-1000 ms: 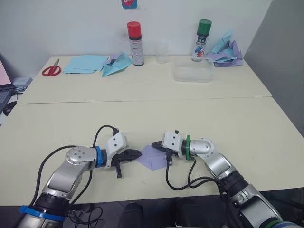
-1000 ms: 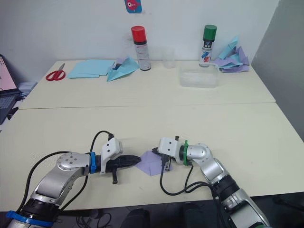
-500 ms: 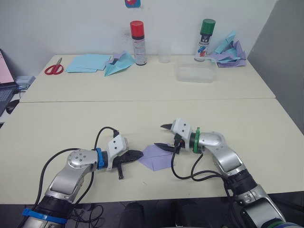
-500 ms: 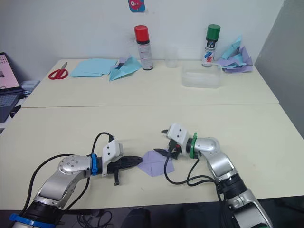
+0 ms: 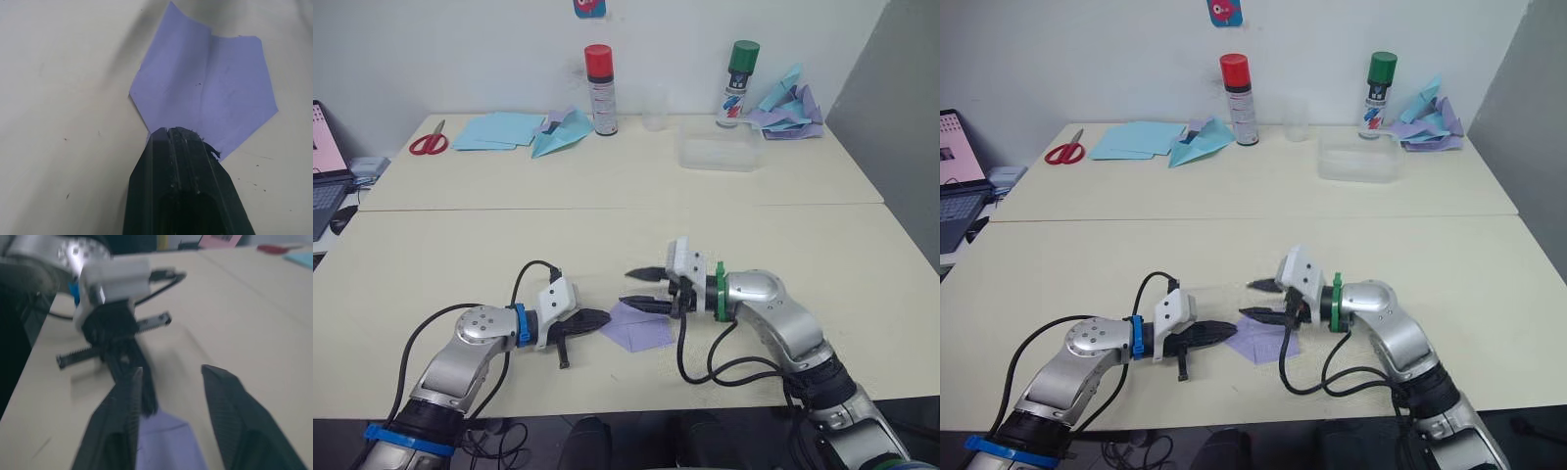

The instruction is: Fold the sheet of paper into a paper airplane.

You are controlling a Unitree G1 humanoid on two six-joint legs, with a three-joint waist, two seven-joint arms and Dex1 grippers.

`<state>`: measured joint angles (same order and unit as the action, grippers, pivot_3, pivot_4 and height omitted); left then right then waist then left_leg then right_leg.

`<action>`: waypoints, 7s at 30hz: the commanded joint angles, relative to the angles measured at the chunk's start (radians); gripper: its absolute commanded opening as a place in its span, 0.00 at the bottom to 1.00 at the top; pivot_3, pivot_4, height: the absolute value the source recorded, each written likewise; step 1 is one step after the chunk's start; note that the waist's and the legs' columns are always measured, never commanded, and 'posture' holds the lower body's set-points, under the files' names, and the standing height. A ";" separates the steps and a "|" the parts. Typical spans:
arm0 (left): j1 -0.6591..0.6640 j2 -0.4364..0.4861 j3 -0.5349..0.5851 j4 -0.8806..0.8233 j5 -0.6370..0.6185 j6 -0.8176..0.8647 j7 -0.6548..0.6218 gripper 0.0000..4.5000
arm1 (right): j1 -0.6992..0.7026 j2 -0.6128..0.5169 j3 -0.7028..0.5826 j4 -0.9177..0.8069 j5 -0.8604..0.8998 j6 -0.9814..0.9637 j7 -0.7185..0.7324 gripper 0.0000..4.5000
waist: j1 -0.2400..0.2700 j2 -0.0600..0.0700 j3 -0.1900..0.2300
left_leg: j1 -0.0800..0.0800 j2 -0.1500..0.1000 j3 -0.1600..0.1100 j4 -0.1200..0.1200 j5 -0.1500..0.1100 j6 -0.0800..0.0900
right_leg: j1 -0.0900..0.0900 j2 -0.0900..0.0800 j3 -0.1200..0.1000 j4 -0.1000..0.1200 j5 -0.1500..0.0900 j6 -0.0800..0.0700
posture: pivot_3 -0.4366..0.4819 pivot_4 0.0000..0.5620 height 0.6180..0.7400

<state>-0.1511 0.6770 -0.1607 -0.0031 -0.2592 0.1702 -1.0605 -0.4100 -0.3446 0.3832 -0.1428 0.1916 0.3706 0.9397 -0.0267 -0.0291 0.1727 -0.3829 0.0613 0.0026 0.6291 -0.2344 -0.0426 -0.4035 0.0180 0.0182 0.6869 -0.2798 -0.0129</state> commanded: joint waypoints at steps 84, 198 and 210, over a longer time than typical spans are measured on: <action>-0.029 -0.065 -0.043 -0.149 0.011 0.134 0.061 0.00 | 0.097 -0.076 0.066 0.162 -0.158 -0.092 -0.061 0.01 | 0.002 0.006 -0.011 | 0.002 0.000 0.000 -0.003 -0.004 -0.007 | 0.010 -0.003 -0.001 -0.014 -0.003 0.005 | 0.48 0.27 1.00; 0.116 0.063 0.216 -0.244 -0.216 0.189 0.042 0.44 | 0.003 -0.003 -0.130 0.041 0.193 0.422 -0.052 0.00 | -0.006 -0.008 0.001 | 0.010 0.002 0.001 -0.019 -0.005 -0.008 | 0.008 -0.001 -0.002 -0.010 -0.011 -0.002 | 0.48 0.27 1.00; 0.200 0.286 0.585 -0.480 -0.541 0.505 0.023 0.99 | -0.162 0.011 -0.265 -0.007 0.244 0.345 -0.104 0.00 | -0.006 -0.008 0.005 | -0.008 0.002 0.000 -0.017 -0.005 -0.011 | -0.009 -0.001 -0.002 -0.008 -0.011 -0.002 | 0.48 0.27 1.00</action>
<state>0.0523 0.9483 0.3733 -0.4517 -0.7708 0.6602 -1.0395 -0.5468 -0.3333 0.1350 -0.1065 0.4473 0.7962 0.8295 -0.0328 -0.0366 0.1774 -0.3908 0.0631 0.0026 0.6124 -0.2392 -0.0533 -0.4125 0.0168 0.0156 0.6791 -0.2907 -0.0150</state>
